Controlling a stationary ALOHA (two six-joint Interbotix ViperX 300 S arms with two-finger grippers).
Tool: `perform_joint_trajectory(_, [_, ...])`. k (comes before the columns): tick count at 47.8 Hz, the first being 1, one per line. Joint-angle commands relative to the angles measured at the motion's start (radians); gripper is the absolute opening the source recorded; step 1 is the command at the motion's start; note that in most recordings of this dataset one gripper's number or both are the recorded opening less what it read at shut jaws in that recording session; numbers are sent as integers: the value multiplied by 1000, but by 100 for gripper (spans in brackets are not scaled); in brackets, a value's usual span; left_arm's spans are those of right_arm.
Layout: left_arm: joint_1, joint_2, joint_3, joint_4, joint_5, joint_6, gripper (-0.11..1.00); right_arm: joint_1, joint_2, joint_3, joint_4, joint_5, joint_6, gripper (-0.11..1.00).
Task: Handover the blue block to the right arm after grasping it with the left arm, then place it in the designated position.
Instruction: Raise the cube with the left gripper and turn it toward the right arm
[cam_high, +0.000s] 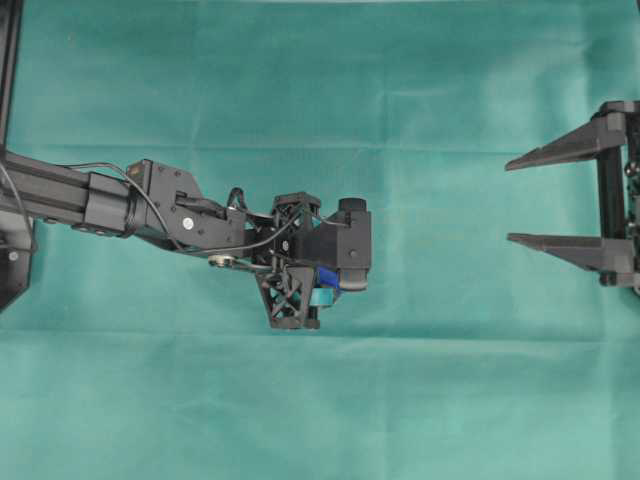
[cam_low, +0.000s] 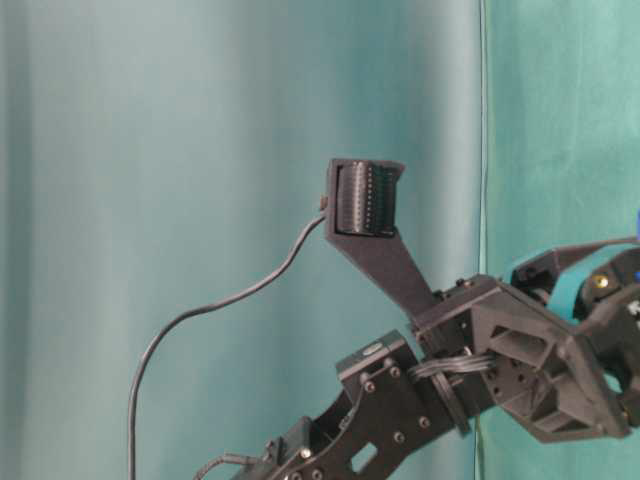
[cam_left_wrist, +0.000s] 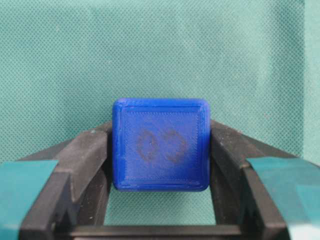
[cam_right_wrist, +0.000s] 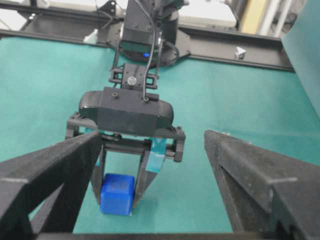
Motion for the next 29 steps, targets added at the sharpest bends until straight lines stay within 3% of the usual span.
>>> perform_joint_trajectory(1, [2, -23, -18, 2, 8, -2, 47, -2, 6, -21, 0, -5, 0, 94])
perform_joint_trajectory(29, [0, -268, -114, 3, 270, -2, 47, -2, 6, -23, -2, 12, 2, 94])
